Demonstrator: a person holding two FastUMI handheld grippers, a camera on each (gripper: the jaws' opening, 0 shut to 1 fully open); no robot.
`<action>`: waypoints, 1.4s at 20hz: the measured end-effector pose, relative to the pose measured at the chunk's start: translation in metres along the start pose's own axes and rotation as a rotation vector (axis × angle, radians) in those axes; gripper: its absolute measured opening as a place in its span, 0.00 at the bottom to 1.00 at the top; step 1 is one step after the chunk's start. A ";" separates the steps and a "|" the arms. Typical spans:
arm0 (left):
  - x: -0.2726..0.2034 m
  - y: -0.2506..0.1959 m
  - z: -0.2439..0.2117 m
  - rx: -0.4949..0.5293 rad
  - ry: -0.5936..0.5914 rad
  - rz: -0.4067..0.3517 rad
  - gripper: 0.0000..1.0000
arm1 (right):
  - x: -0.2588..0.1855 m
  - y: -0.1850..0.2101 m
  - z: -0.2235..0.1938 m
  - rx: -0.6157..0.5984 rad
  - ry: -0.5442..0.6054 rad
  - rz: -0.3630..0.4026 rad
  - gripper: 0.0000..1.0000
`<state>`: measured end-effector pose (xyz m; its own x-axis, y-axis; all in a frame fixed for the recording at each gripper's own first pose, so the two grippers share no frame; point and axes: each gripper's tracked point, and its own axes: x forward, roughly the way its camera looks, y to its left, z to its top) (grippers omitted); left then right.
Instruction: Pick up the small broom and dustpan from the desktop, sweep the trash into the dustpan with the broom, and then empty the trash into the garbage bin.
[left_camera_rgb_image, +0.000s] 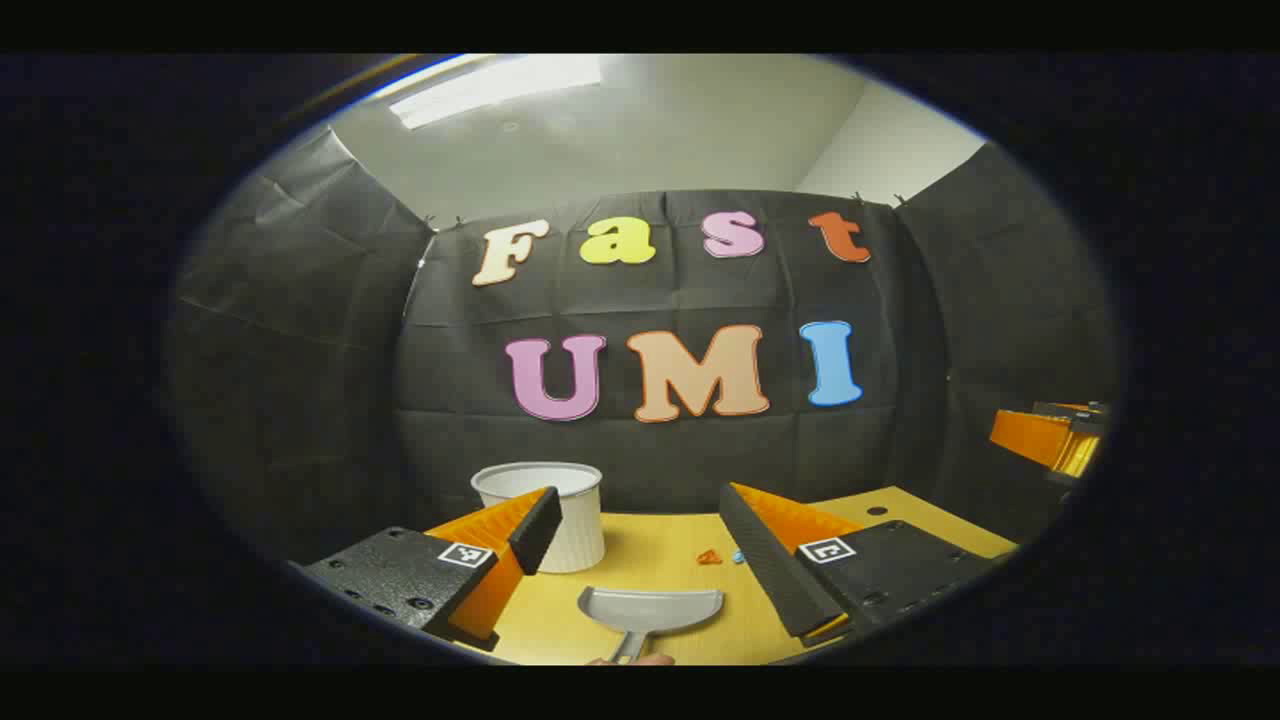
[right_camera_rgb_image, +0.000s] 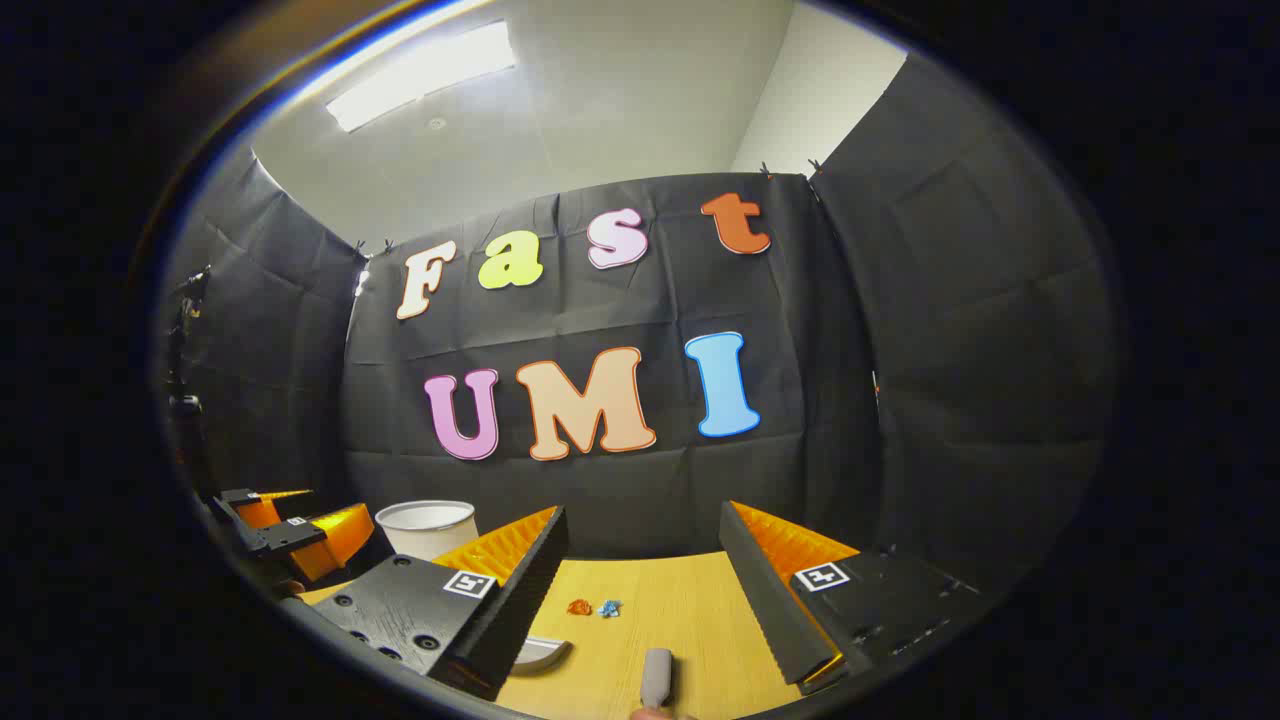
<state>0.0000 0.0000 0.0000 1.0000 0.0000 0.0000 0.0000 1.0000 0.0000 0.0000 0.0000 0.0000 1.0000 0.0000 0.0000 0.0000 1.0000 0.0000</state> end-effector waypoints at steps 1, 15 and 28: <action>0.003 0.002 -0.003 -0.001 0.006 -0.003 0.94 | 0.003 0.001 -0.002 -0.003 0.002 -0.009 0.92; 0.020 0.013 -0.018 -0.002 0.033 -0.045 0.95 | 0.020 0.012 -0.018 0.000 0.037 -0.045 0.92; 0.023 0.014 -0.021 0.009 0.043 -0.055 0.95 | 0.024 0.025 -0.018 -0.032 0.037 -0.019 0.92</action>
<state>0.0234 0.0136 -0.0212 0.9975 -0.0549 -0.0436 0.0553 0.9984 0.0077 0.0237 0.0252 -0.0178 0.9991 -0.0195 -0.0368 0.0183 0.9993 -0.0327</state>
